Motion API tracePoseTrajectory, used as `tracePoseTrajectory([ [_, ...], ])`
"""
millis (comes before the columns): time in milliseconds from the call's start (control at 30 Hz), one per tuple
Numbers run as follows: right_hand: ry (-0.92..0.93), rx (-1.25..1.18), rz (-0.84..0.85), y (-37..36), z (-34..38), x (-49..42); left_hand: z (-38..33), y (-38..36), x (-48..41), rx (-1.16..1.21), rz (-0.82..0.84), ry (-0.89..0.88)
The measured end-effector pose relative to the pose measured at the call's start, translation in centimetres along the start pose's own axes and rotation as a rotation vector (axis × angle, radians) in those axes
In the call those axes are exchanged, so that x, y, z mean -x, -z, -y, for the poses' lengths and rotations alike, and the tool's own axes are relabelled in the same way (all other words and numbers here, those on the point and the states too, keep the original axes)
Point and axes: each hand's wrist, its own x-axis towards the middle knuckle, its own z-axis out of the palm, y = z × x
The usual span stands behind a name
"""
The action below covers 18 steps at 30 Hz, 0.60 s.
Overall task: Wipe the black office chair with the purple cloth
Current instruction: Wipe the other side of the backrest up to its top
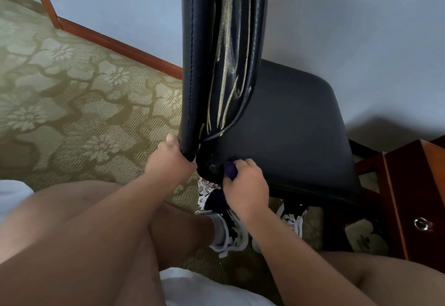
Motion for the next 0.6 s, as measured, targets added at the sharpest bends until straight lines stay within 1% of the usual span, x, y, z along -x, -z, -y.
tracePoseTrajectory([
  [100, 0.126, -0.016, 0.035, -1.0, 1.4, -0.3, -0.1, 0.2, 0.0, 0.012, -0.018, 0.009],
  [267, 0.341, 0.106, 0.112, -0.9, 0.7, -0.4, -0.1, 0.4, -0.6, -0.004, -0.013, 0.0],
  [367, 0.533, 0.257, 0.102, -1.0, -0.2, -1.0, -0.1, 0.4, -0.4, 0.003, -0.016, 0.006],
  [433, 0.612, 0.34, 0.101, -0.9, 0.2, -2.2, -0.1, 0.3, -0.2, 0.011, -0.036, 0.011],
  [500, 0.601, 0.37, 0.158, -0.5, 1.4, -3.6, 0.1, 0.1, -0.3, 0.012, -0.04, 0.0],
  [600, 0.462, 0.322, 0.178, 0.1, 3.2, -5.5, 0.2, 0.0, -0.5, 0.015, -0.022, -0.004],
])
